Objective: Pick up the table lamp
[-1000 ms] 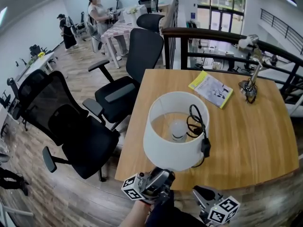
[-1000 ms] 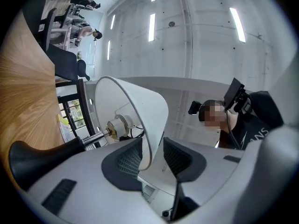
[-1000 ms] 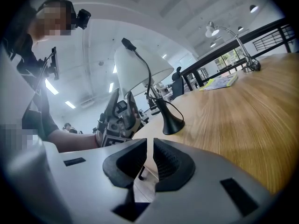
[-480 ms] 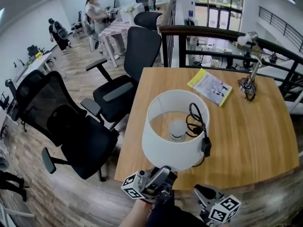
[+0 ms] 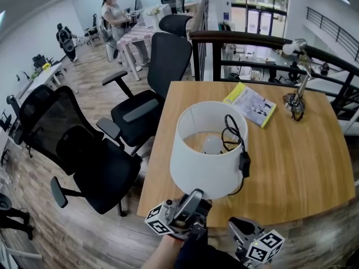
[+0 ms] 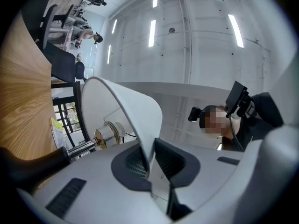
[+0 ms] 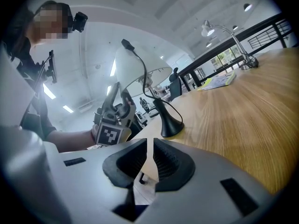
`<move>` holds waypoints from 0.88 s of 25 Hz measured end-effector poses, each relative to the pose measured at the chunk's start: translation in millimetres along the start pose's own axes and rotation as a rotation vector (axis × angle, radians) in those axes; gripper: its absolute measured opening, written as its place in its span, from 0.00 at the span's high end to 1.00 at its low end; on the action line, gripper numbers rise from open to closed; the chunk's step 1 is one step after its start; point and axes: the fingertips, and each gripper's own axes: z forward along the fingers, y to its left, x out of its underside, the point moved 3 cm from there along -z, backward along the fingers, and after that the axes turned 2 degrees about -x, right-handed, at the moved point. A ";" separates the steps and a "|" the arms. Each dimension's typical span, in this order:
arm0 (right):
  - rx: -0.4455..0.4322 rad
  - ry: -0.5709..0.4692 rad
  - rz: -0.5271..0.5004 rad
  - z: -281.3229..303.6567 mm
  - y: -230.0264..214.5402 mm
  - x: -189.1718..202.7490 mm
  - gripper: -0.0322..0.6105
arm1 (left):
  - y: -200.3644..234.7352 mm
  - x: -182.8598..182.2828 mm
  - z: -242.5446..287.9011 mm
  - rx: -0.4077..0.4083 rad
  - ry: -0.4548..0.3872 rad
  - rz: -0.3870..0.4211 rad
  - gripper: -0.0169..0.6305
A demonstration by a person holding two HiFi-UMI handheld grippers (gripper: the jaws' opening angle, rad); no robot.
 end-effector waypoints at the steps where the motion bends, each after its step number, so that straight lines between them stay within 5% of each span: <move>1: -0.003 -0.001 0.000 1.8 0.3 -1.3 0.86 | 1.4 -1.5 2.3 -0.003 -0.004 -0.001 0.93; 22: 0.018 0.007 -0.091 63.8 -21.1 -52.2 0.86 | 39.5 -42.7 31.8 -0.051 -0.053 -0.061 0.95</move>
